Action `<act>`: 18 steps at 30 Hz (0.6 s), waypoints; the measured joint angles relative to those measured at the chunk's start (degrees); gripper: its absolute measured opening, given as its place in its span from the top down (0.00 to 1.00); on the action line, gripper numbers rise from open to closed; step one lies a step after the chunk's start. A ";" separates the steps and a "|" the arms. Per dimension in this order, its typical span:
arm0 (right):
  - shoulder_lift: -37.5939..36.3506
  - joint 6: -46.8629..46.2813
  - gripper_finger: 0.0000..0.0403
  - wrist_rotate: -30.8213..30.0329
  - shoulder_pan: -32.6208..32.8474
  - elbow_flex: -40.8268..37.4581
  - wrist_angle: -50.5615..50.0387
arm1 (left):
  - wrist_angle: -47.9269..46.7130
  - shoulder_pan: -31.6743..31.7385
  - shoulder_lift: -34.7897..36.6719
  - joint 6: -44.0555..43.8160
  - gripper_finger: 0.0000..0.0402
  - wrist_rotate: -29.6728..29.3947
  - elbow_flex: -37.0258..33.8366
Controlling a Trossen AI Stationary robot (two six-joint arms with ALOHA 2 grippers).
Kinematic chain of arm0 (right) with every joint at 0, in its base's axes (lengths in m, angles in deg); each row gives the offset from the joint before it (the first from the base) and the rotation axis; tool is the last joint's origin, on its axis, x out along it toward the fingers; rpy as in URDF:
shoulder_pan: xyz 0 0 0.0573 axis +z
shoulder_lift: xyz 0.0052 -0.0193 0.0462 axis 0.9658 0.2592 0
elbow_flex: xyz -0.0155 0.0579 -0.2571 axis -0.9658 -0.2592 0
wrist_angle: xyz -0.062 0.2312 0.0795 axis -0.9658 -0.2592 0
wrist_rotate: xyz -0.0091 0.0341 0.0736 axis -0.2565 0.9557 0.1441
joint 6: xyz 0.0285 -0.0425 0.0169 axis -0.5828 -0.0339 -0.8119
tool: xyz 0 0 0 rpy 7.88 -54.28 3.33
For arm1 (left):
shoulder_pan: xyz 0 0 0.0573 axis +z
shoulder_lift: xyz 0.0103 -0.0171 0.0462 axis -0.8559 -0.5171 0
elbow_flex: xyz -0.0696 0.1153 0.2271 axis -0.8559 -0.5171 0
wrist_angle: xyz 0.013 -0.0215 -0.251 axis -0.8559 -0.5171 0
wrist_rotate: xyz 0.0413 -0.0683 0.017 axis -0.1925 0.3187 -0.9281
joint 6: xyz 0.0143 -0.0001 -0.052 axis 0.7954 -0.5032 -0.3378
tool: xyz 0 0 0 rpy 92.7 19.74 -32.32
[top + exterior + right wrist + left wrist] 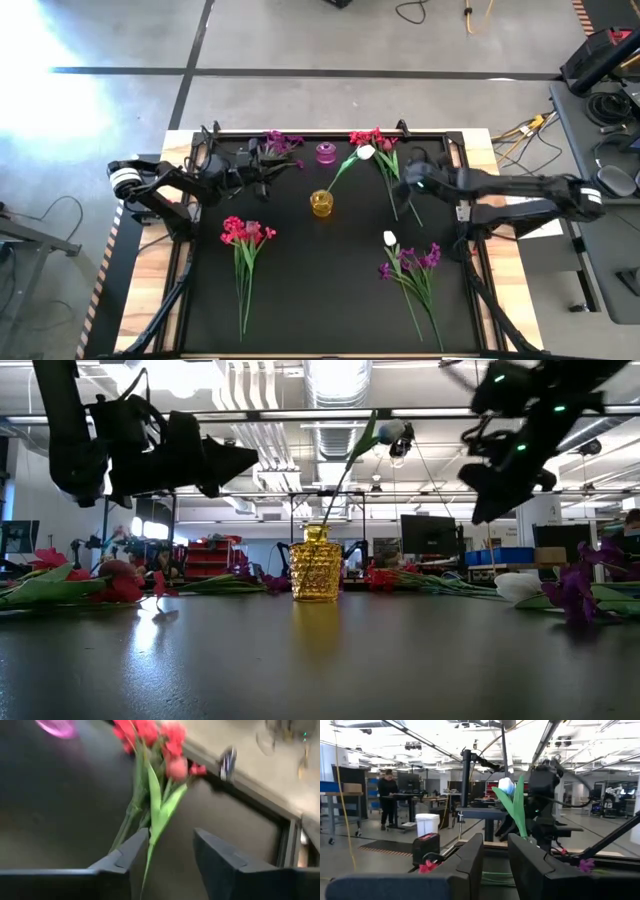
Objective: Sort flowers into vase by color
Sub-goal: Put the top red tulip into the violet vase
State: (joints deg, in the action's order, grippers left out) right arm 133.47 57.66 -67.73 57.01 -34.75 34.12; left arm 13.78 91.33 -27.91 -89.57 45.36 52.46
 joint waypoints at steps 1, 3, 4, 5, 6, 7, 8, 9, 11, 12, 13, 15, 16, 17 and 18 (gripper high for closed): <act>2.66 0.02 0.60 2.74 -2.06 1.83 -0.85 | 0.00 0.00 0.02 0.22 0.81 0.00 0.00; 6.89 2.04 0.58 10.29 -6.33 4.10 -1.77 | 0.02 0.00 0.02 1.20 0.81 0.00 -0.13; 8.50 3.42 0.58 13.88 -8.37 4.59 -1.54 | 0.02 0.00 0.02 1.50 0.81 0.00 -0.28; 9.80 4.55 0.58 16.55 -10.29 4.78 -0.98 | 0.00 0.00 0.02 1.58 0.81 0.00 -0.39; 10.84 5.55 0.58 18.38 -12.17 4.81 -0.40 | 0.00 0.00 0.02 1.63 0.81 0.00 -0.39; 11.49 6.12 0.58 19.56 -13.85 4.82 -0.04 | 0.04 0.00 0.02 1.66 0.81 0.00 -0.42; 11.86 6.57 0.58 20.04 -15.29 4.82 0.08 | 0.03 0.00 0.02 1.68 0.81 0.00 -0.47; 11.91 7.11 0.58 20.26 -16.58 4.79 0.04 | 0.00 0.00 0.02 1.80 0.81 0.00 -0.50; 11.79 7.75 0.59 22.63 -18.82 4.59 0.11 | 0.04 0.00 0.02 2.36 0.81 0.00 -0.52; 11.76 7.80 0.59 24.53 -19.89 4.42 0.09 | 0.02 0.08 0.02 2.46 0.81 0.00 -0.55; 11.76 7.70 0.59 26.21 -20.84 4.24 0.03 | 0.01 0.21 0.02 2.46 0.81 0.00 -0.59; 12.01 7.18 0.59 27.56 -22.25 4.08 0.01 | 0.02 0.67 0.02 2.15 0.81 0.00 -0.61; 12.37 7.09 0.59 27.83 -22.77 4.08 0.34 | 0.02 0.99 0.02 1.82 0.81 0.00 -0.61; 12.79 7.09 0.59 28.12 -23.12 4.08 0.85 | 0.02 1.34 0.02 1.55 0.81 0.00 -0.61; 13.29 7.08 0.59 28.66 -23.42 4.08 1.43 | 0.02 1.64 0.02 1.43 0.81 -0.01 -0.61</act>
State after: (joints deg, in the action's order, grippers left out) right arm 146.76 64.74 -39.07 33.59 -30.67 35.55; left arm 13.80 92.97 -27.89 -88.14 45.35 51.85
